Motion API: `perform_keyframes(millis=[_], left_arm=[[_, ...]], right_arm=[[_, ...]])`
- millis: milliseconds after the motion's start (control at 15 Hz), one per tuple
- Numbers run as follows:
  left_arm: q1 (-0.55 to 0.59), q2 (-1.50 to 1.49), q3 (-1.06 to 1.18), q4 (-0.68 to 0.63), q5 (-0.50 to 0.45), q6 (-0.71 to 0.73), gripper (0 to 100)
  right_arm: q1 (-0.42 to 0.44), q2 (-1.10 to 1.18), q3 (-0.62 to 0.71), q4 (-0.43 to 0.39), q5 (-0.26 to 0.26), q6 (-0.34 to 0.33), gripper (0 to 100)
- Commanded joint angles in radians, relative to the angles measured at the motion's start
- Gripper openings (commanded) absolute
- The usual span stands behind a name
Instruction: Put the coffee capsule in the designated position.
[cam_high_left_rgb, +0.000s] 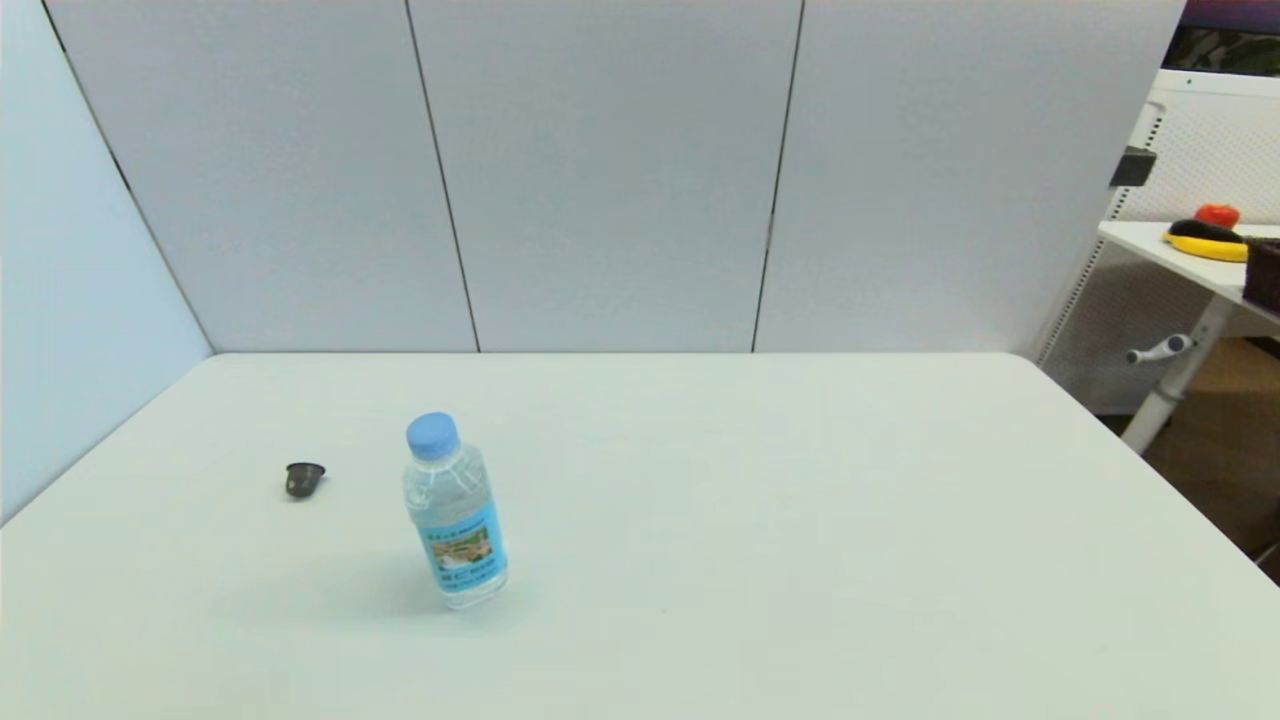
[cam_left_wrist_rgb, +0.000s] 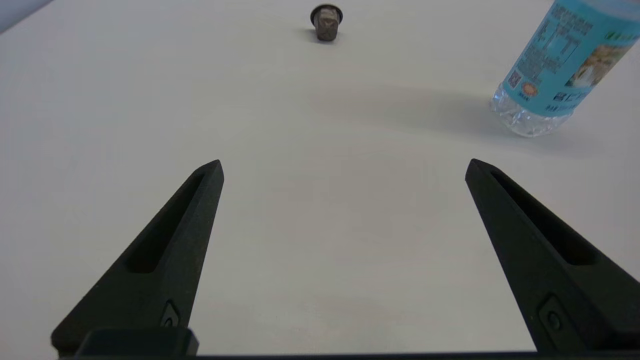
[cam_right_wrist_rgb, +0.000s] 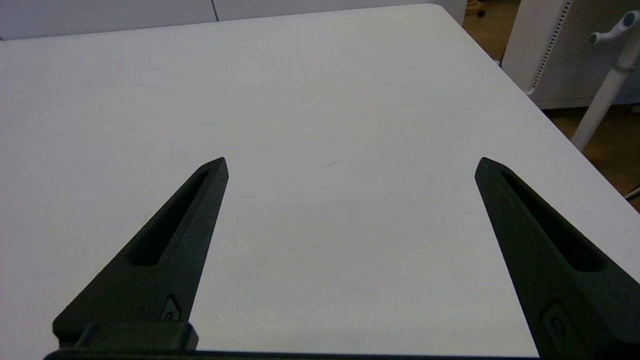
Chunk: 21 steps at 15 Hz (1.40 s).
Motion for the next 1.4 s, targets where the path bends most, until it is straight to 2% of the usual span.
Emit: perform_keyframes(millis=[67,267,733,1000,1400], left_arm=[[-0.012,0.389,-0.298,0.124,0.003,0.008,100],[-0.011,0.633,-0.468,0.221,0.004,0.026,100],[-0.009,1.173,-0.738,0.191,0.006,0.059,100],[0.000,1.432,-0.796,0.043,0.000,0.057,100],[0.020,1.609,-0.966,0.193,-0.002,0.060,100]], right_arm=[[0.000,0.001,0.000,0.000,-0.001,0.001,100],[0.000,0.001,0.000,0.000,-0.001,0.000,100],[0.000,0.001,0.000,0.000,-0.001,0.001,100],[0.000,0.001,0.000,0.000,-0.001,0.000,100],[0.000,0.001,0.000,0.000,-0.001,0.000,100]])
